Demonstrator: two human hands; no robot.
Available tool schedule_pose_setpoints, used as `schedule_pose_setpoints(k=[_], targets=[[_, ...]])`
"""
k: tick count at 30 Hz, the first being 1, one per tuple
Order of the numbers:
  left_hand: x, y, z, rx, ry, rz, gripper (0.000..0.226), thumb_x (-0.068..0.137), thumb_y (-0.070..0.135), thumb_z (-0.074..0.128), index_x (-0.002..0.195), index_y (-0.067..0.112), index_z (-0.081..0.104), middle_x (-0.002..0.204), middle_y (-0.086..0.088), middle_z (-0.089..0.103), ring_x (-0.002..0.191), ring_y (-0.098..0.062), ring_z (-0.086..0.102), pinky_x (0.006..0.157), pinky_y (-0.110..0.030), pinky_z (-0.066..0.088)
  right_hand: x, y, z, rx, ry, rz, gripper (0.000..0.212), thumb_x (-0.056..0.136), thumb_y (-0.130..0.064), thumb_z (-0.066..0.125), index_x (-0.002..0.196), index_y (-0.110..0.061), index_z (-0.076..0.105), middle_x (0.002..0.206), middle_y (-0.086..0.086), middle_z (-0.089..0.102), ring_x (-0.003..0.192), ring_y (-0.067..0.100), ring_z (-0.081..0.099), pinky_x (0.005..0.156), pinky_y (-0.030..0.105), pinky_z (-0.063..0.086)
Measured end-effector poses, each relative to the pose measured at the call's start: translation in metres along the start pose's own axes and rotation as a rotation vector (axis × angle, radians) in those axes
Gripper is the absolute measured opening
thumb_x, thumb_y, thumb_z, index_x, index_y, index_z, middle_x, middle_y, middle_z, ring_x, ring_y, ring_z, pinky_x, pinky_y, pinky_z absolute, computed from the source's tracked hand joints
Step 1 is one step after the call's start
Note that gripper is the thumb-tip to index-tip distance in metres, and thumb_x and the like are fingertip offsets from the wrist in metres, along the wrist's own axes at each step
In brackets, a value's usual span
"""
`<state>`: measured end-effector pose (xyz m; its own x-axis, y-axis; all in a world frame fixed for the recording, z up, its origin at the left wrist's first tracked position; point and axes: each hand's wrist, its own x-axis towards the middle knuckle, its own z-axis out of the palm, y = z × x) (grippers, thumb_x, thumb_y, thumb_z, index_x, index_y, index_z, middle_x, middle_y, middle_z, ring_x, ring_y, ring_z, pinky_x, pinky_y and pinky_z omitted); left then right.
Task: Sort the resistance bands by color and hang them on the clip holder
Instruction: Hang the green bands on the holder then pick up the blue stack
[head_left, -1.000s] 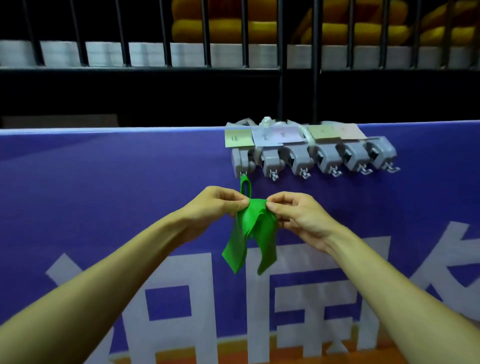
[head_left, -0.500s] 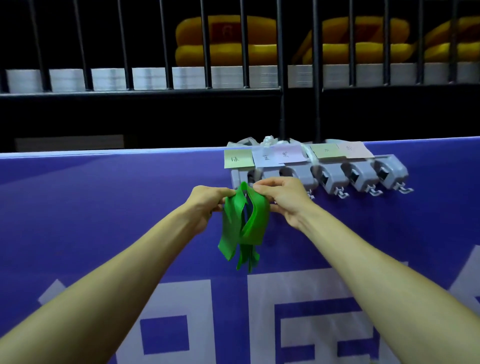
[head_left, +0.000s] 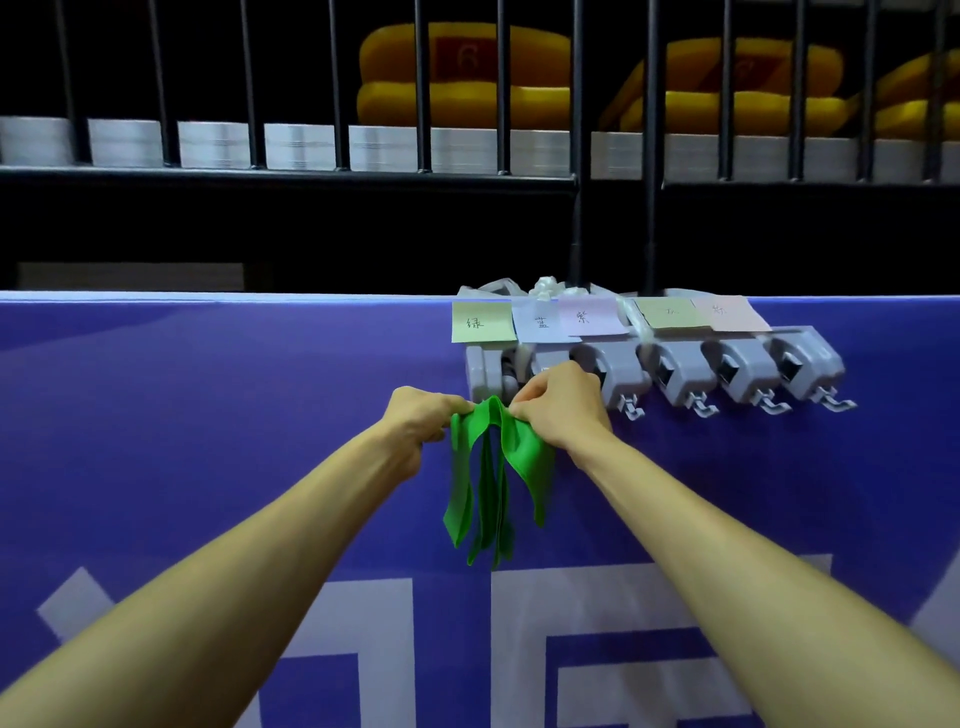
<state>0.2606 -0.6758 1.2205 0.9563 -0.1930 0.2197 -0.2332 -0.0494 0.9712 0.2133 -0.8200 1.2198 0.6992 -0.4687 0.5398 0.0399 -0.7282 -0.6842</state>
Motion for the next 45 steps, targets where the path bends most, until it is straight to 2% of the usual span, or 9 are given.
schedule_pose_setpoints(k=[5, 9, 14, 19, 22, 26, 35, 40, 45], targets=[[0.004, -0.003, 0.002, 0.038, -0.013, -0.033, 0.014, 0.080, 0.014, 0.075, 0.073, 0.008, 0.065, 0.063, -0.002, 0.050, 0.057, -0.013, 0.038, 0.047, -0.020, 0.032, 0.001, 0.001, 0.009, -0.116, 0.037, -0.028, 0.016, 0.078, -0.012, 0.063, 0.070, -0.021, 0.074, 0.095, 0.012, 0.067, 0.081, 0.029, 0.065, 0.074, 0.039, 0.058], [0.004, -0.011, 0.004, -0.004, -0.028, -0.015, 0.009, 0.081, 0.008, 0.072, 0.087, 0.001, 0.071, 0.067, -0.002, 0.056, 0.061, -0.011, 0.044, 0.053, -0.020, 0.036, -0.002, 0.001, 0.012, -0.169, 0.027, -0.049, 0.019, 0.081, -0.009, 0.061, 0.073, -0.021, 0.073, 0.095, 0.010, 0.067, 0.087, 0.027, 0.063, 0.074, 0.036, 0.056], [0.003, -0.023, 0.008, -0.016, -0.086, 0.026, 0.019, 0.085, 0.007, 0.067, 0.101, -0.001, 0.072, 0.089, -0.007, 0.068, 0.076, -0.011, 0.056, 0.059, -0.021, 0.041, -0.008, 0.004, 0.020, -0.127, -0.030, -0.026, 0.016, 0.085, -0.014, 0.062, 0.077, -0.023, 0.072, 0.099, 0.007, 0.068, 0.092, 0.029, 0.064, 0.079, 0.039, 0.056], [-0.006, -0.029, -0.002, -0.011, -0.127, 0.059, 0.016, 0.086, 0.006, 0.067, 0.099, -0.002, 0.071, 0.091, -0.009, 0.069, 0.080, -0.015, 0.061, 0.048, -0.014, 0.047, -0.015, 0.009, 0.020, -0.052, -0.027, -0.021, 0.016, 0.086, -0.017, 0.064, 0.075, -0.026, 0.071, 0.094, 0.005, 0.071, 0.091, 0.022, 0.065, 0.078, 0.034, 0.055], [-0.018, -0.027, -0.010, 0.073, -0.119, 0.093, 0.014, 0.089, 0.009, 0.064, 0.101, 0.004, 0.070, 0.093, -0.002, 0.065, 0.075, -0.012, 0.058, 0.042, -0.010, 0.042, -0.021, 0.010, 0.012, -0.040, -0.022, -0.015, 0.021, 0.085, -0.012, 0.060, 0.074, -0.028, 0.069, 0.092, 0.004, 0.071, 0.088, 0.020, 0.065, 0.078, 0.034, 0.056], [-0.032, -0.034, -0.023, 0.166, -0.122, 0.118, 0.014, 0.091, 0.017, 0.061, 0.101, 0.014, 0.070, 0.099, 0.000, 0.067, 0.065, -0.010, 0.057, 0.054, -0.020, 0.036, -0.040, 0.016, 0.002, -0.009, -0.025, -0.004, 0.026, 0.084, -0.009, 0.053, 0.074, -0.029, 0.065, 0.094, 0.004, 0.071, 0.089, 0.020, 0.067, 0.078, 0.039, 0.058], [-0.078, -0.090, -0.056, 0.173, -0.199, 0.032, 0.012, 0.091, 0.012, 0.058, 0.095, 0.018, 0.067, 0.103, -0.002, 0.068, 0.070, -0.012, 0.062, 0.057, -0.021, 0.043, -0.118, 0.057, 0.009, -0.005, -0.122, 0.143, 0.018, 0.082, -0.012, 0.061, 0.077, -0.028, 0.066, 0.080, -0.004, 0.070, 0.088, 0.019, 0.067, 0.082, 0.042, 0.057], [-0.113, -0.138, -0.072, 0.149, -0.260, -0.066, 0.013, 0.091, 0.008, 0.054, 0.095, 0.015, 0.065, 0.090, -0.001, 0.064, 0.069, -0.014, 0.061, 0.057, -0.020, 0.041, -0.181, 0.082, 0.050, -0.037, -0.247, 0.237, 0.013, 0.085, -0.011, 0.062, 0.082, -0.022, 0.067, 0.083, -0.005, 0.068, 0.091, 0.019, 0.067, 0.082, 0.033, 0.055], [-0.148, -0.201, -0.093, 0.191, -0.319, -0.164, 0.018, 0.094, 0.011, 0.051, 0.106, 0.011, 0.065, 0.091, -0.001, 0.065, 0.076, -0.015, 0.062, 0.063, -0.023, 0.044, -0.247, 0.104, 0.107, -0.068, -0.451, 0.351, 0.006, 0.089, -0.017, 0.064, 0.088, -0.023, 0.065, 0.091, -0.005, 0.065, 0.094, 0.016, 0.062, 0.081, 0.030, 0.051]])
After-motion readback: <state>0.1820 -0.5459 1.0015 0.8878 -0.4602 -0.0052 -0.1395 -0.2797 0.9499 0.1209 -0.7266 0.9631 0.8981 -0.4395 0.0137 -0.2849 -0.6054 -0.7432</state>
